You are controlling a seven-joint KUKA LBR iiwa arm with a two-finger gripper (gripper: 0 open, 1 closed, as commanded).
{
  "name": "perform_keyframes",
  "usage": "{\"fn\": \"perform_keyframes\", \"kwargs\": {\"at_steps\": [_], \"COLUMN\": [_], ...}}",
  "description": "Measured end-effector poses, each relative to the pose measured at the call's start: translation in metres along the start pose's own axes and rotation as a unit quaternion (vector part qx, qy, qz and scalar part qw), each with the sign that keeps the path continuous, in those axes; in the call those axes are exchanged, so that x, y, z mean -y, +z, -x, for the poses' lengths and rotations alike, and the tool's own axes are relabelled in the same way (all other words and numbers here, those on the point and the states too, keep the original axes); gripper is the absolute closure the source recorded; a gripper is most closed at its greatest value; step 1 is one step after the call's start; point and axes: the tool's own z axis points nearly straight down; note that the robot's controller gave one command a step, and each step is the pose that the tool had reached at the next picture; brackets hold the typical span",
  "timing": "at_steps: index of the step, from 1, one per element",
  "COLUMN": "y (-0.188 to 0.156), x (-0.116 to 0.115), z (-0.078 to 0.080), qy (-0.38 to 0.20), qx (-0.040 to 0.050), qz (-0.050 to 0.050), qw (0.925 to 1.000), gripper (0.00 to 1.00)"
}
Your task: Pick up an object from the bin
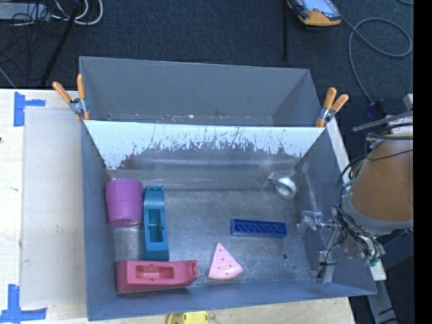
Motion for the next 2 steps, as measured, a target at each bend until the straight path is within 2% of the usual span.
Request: {"fn": "perform_keyframes", "kwargs": {"at_steps": [1,2], "y": [-0.004,0.064], "x": [0.000,-0.058], "z": [0.002,0.050], "qy": [-0.002,0.010], "qx": [0.0038,0.0072], "qz": [-0.001,-0.001], "qw": [1.0000,0.9999], "gripper": [0.00,0.00]}}
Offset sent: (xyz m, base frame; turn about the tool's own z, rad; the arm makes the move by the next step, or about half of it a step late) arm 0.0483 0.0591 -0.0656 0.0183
